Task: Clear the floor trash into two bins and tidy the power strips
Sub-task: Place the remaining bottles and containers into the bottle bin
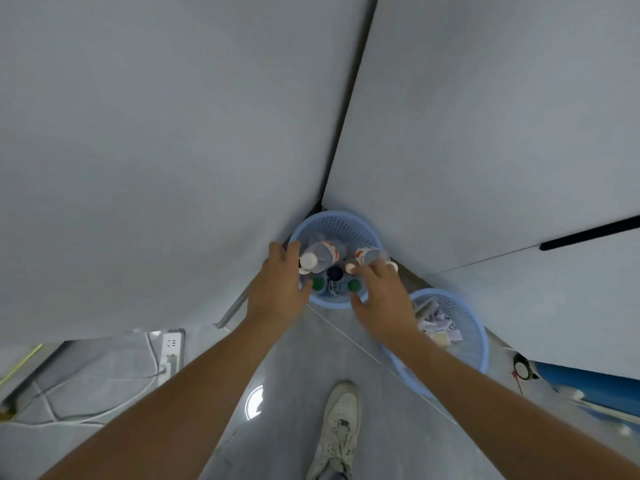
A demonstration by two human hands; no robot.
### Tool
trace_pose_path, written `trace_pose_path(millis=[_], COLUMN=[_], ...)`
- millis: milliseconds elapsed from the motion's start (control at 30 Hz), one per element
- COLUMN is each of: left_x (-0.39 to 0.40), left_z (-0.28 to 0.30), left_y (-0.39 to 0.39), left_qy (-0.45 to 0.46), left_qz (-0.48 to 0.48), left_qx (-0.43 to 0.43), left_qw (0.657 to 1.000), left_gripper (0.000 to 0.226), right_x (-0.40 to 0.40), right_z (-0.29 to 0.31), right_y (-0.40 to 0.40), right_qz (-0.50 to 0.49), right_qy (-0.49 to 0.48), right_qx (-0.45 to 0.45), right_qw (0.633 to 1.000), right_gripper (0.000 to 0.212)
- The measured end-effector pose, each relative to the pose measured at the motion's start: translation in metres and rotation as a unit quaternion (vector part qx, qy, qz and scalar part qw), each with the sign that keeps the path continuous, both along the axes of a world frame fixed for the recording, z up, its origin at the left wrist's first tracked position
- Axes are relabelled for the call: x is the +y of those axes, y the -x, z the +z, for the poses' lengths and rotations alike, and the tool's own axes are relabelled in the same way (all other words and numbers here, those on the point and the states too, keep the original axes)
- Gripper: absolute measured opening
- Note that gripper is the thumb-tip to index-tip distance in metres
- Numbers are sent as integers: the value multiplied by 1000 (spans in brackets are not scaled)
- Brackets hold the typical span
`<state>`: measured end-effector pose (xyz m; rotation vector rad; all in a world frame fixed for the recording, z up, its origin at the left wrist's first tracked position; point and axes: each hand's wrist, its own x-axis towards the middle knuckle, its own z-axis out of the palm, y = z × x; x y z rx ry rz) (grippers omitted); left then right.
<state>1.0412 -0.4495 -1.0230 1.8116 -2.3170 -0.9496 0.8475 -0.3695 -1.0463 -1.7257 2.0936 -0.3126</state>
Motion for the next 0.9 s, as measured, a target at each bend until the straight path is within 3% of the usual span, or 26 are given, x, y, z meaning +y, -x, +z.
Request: trace_pose_path(millis=[233,400,533,700,900], left_x=[63,102,133,145,146], left_z=[123,233,305,353,344], left_y=[-104,-209,-313,-447,-559], left_qy=[-29,-51,-22,30,88], left_qz=[-26,-3,38,151,286], left_qx=[-33,-20,-30,-34,-33], left_qw=[999,998,999,987,954], left_gripper=[51,59,53,49,30], right_x=[42,63,85,68,5], right_z=[126,241,305,345,336], right_y=[-121,-196,-274,-396,-524], right_qz=[18,16,72,165,264], right_qy=[-29,-53,-64,-63,-54], right_qx=[-54,-54,-67,-75,-101], right_qw=[998,997,993,981,958], right_gripper=[36,36,32,24,27])
